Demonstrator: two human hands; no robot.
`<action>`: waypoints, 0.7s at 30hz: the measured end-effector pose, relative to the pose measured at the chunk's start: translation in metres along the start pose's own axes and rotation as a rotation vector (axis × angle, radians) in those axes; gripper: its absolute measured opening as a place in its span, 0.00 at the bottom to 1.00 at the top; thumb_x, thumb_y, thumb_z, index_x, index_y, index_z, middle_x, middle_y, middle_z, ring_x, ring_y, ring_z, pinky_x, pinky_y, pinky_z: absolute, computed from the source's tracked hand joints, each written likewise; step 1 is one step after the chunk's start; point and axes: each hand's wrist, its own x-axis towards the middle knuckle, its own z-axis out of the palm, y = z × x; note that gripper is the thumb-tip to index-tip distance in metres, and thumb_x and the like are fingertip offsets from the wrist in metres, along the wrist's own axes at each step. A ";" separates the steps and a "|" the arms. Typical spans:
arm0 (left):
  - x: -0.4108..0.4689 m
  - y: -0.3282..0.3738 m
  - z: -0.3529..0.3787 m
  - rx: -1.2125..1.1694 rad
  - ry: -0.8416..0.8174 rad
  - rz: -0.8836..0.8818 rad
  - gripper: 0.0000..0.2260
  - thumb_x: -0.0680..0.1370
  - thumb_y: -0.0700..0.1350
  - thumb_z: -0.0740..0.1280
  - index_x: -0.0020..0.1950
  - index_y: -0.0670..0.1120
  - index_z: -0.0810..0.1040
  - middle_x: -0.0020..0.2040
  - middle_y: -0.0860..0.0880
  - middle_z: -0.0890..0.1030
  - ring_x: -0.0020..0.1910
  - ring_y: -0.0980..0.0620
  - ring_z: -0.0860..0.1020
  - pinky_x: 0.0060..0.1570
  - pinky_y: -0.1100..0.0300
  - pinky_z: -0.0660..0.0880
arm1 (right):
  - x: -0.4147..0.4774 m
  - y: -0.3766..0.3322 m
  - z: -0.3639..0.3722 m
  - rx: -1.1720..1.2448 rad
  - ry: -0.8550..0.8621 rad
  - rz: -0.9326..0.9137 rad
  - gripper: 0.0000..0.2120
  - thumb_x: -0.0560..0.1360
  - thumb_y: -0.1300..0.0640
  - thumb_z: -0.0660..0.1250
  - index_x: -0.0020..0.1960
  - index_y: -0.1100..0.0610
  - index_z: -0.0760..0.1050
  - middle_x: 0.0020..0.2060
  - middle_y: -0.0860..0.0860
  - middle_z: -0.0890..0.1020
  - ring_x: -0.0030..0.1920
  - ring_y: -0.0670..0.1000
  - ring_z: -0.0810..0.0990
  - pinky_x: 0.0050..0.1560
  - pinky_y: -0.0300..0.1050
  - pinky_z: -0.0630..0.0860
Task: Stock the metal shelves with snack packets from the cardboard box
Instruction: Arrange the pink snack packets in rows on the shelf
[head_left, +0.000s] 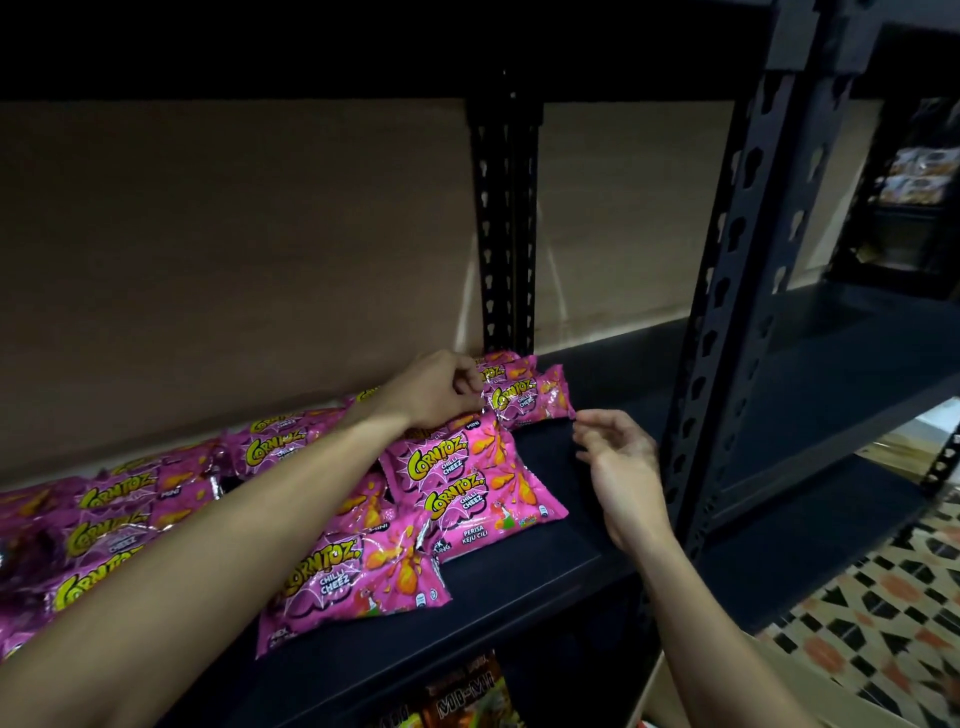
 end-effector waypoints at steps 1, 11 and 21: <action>-0.002 -0.001 0.000 0.007 -0.006 0.001 0.05 0.74 0.40 0.74 0.49 0.43 0.81 0.40 0.51 0.81 0.32 0.63 0.74 0.39 0.67 0.71 | -0.001 -0.001 0.000 -0.009 -0.025 -0.002 0.09 0.78 0.66 0.65 0.48 0.54 0.80 0.43 0.51 0.84 0.46 0.47 0.81 0.52 0.43 0.77; -0.025 0.012 -0.013 0.055 0.069 0.005 0.03 0.76 0.47 0.72 0.48 0.48 0.82 0.36 0.53 0.80 0.32 0.60 0.74 0.35 0.67 0.69 | -0.014 -0.013 -0.001 -0.465 -0.320 -0.015 0.14 0.69 0.43 0.77 0.47 0.51 0.82 0.38 0.47 0.82 0.35 0.42 0.76 0.43 0.37 0.75; -0.073 0.014 -0.031 0.047 -0.014 0.042 0.07 0.77 0.51 0.71 0.52 0.50 0.83 0.41 0.53 0.81 0.39 0.55 0.77 0.42 0.65 0.73 | -0.024 -0.024 -0.002 -0.398 -0.527 0.058 0.12 0.68 0.56 0.80 0.45 0.56 0.79 0.36 0.50 0.81 0.34 0.47 0.77 0.43 0.48 0.74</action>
